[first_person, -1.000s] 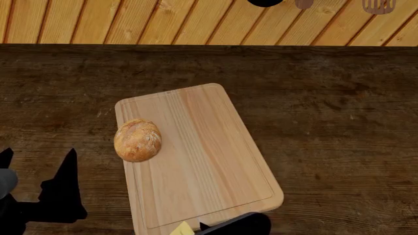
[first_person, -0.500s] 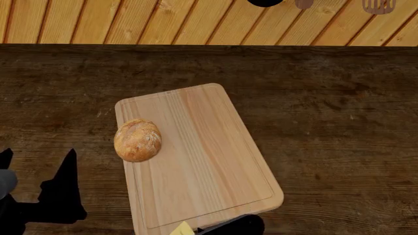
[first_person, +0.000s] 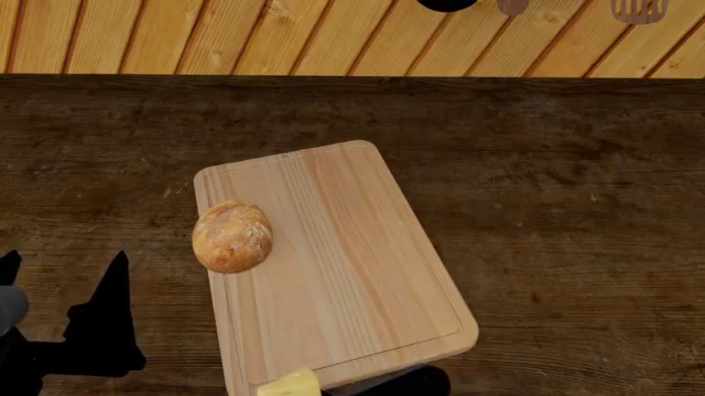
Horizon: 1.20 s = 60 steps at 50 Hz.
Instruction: Place the bread and cheese on the cutting board.
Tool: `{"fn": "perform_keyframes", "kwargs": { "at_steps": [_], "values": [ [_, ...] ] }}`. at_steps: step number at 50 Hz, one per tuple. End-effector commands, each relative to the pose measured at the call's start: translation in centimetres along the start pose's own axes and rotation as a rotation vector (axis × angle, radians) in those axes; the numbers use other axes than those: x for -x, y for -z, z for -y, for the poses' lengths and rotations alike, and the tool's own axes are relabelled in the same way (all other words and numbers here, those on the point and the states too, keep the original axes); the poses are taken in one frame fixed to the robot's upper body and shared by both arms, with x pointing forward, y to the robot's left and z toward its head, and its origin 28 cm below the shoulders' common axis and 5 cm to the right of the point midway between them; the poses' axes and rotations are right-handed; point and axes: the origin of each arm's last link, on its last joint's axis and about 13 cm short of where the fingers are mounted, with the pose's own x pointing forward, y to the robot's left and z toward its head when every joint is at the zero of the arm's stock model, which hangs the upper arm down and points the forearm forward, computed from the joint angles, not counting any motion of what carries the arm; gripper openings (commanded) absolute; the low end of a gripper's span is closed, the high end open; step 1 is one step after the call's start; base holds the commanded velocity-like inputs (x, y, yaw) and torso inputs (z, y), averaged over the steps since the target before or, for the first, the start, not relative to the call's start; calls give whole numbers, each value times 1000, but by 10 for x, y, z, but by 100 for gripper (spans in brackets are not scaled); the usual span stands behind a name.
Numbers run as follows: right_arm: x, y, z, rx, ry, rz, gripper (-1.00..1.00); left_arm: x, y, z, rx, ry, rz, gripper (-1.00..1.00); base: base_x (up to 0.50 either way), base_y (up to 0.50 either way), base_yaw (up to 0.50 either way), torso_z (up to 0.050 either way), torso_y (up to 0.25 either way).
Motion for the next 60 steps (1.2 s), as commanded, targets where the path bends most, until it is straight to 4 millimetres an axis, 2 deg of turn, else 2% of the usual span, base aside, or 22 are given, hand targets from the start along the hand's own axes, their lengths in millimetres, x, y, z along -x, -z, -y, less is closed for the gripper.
{"fn": "perform_keyframes", "kwargs": {
  "at_steps": [1, 9, 14, 22, 27, 37, 46, 56, 60],
  "values": [
    [8, -1, -1, 28, 14, 15, -100, 1, -1, 0, 0, -1, 1, 100, 0, 0, 0, 0, 0],
    [20, -21, -1, 51, 33, 86, -100, 1, -1, 1, -1, 1, 2, 100, 0, 0, 0, 0, 0],
    [15, -34, 6, 75, 60, 150, -100, 1, -1, 1, -1, 0, 3, 100, 0, 0, 0, 0, 0],
    [-1, -57, 21, 91, 94, 183, -100, -1, 0, -1, 0, -2, 1, 100, 0, 0, 0, 0, 0],
    [-18, -76, 38, 92, 140, 201, -100, -1, 0, -1, 1, -2, -1, 100, 0, 0, 0, 0, 0],
    [-57, -96, 68, 67, 205, 196, -100, -1, 0, -2, 3, -3, 0, 100, 0, 0, 0, 0, 0],
    [-82, -98, 85, 54, 254, 168, -100, -1, -1, -3, 4, -6, 3, 100, 0, 0, 0, 0, 0],
    [-83, -90, 81, 63, 250, 128, -100, -1, -1, -3, 5, -10, 5, 100, 0, 0, 0, 0, 0],
    [-82, -80, 79, 66, 241, 106, -100, -1, -1, -3, 3, -8, 4, 100, 0, 0, 0, 0, 0]
  ]
}}
